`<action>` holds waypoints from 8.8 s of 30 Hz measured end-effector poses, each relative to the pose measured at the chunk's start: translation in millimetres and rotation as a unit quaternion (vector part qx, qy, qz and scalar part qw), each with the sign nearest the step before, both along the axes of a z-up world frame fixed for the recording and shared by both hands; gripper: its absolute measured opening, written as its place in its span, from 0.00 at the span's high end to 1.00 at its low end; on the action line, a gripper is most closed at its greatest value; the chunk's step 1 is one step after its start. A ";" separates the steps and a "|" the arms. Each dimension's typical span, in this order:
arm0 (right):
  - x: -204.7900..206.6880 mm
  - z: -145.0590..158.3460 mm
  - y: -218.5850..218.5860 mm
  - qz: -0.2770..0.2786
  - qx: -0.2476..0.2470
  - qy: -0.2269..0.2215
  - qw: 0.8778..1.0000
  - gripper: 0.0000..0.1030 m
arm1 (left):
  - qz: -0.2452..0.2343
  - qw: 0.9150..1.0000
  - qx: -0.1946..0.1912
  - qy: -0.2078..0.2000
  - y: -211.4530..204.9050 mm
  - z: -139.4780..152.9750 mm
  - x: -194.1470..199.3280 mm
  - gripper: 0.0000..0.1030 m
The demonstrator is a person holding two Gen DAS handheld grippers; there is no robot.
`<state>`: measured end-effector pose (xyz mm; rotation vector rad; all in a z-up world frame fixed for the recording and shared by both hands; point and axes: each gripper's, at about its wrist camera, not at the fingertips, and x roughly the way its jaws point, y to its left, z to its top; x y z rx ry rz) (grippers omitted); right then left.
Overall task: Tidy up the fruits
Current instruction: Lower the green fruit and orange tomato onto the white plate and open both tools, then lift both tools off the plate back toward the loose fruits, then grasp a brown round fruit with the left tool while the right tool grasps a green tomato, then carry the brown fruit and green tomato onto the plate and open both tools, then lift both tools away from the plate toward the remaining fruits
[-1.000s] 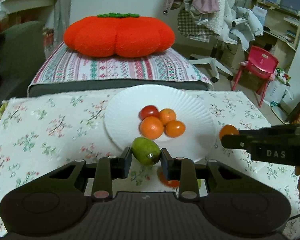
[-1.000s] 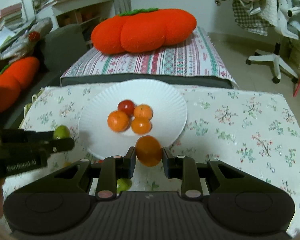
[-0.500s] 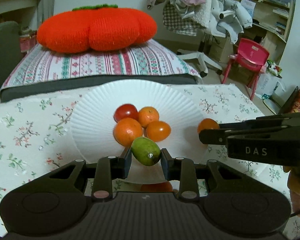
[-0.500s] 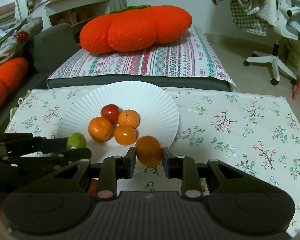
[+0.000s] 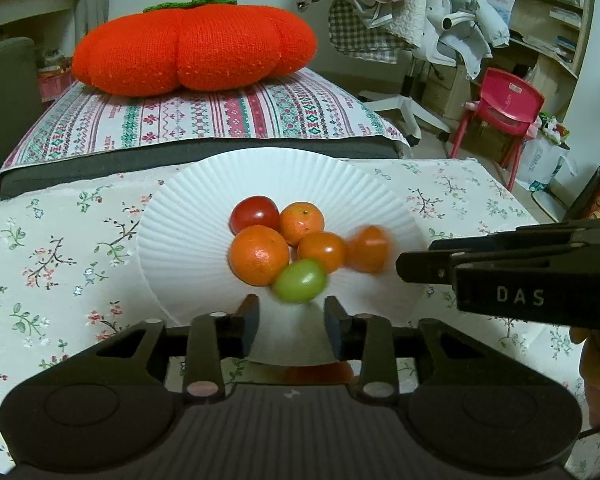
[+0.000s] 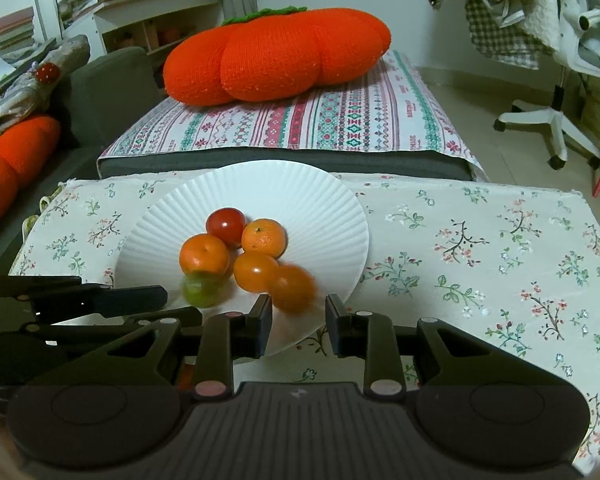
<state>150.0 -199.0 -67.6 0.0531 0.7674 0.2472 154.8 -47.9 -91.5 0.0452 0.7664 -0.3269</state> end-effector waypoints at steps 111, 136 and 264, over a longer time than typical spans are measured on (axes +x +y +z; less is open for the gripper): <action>-58.5 -32.0 55.8 0.159 -0.079 -0.022 0.984 0.70 | 0.018 0.998 0.055 0.040 54.7 -17.9 -91.0 0.89; -63.6 1.3 42.7 0.160 -0.013 -0.033 0.987 0.70 | 0.046 0.995 0.081 0.027 56.6 -0.5 -86.0 0.89; -69.5 24.0 44.8 0.097 -0.002 0.003 0.995 0.07 | 0.077 0.995 0.065 0.005 79.9 40.8 -74.9 0.12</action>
